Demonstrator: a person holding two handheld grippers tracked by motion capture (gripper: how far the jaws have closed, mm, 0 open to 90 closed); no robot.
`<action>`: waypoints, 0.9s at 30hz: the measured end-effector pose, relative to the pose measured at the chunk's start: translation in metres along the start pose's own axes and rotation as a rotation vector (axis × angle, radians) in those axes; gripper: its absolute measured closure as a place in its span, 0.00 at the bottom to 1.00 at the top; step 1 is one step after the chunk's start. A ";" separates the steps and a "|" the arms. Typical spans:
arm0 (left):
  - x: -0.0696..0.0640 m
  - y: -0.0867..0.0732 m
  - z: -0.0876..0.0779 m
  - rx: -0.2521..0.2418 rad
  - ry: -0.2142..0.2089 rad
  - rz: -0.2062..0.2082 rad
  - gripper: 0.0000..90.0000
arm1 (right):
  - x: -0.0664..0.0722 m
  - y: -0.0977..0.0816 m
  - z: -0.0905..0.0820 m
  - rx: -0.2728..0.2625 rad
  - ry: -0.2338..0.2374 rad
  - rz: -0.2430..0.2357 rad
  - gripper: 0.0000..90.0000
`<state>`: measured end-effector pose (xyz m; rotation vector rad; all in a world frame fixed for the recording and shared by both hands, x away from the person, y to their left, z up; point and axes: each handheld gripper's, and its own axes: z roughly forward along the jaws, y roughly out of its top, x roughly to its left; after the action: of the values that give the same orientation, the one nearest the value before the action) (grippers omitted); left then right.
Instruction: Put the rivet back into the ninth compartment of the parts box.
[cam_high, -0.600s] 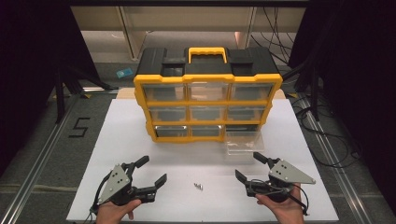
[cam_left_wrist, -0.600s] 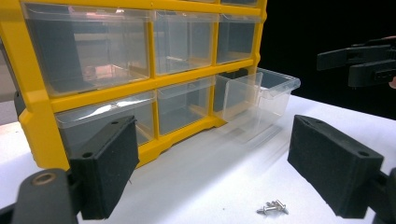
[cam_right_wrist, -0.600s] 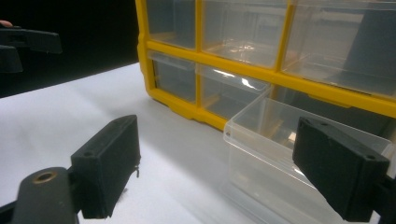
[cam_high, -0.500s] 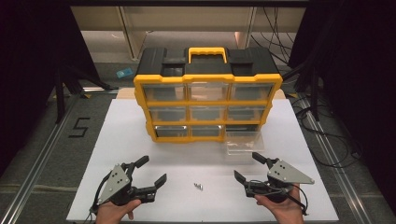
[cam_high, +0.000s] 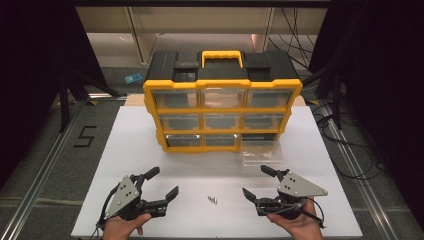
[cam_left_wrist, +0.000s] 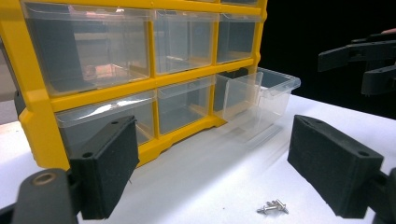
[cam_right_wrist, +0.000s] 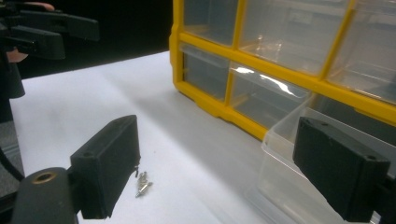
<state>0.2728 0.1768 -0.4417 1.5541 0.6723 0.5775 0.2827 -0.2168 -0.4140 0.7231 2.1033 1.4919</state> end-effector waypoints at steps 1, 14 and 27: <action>0.000 0.000 0.000 0.000 0.000 -0.001 0.18 | 0.001 0.002 0.002 0.009 0.009 -0.013 0.17; 0.000 0.000 0.000 0.003 0.000 -0.006 0.18 | 0.026 0.015 0.048 0.280 0.133 -0.154 0.27; 0.000 0.000 0.000 0.004 -0.005 -0.003 0.18 | 0.033 0.012 0.091 0.495 0.172 -0.197 0.35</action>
<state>0.2726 0.1766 -0.4418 1.5576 0.6724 0.5700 0.3178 -0.1275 -0.4325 0.5427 2.6287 0.9638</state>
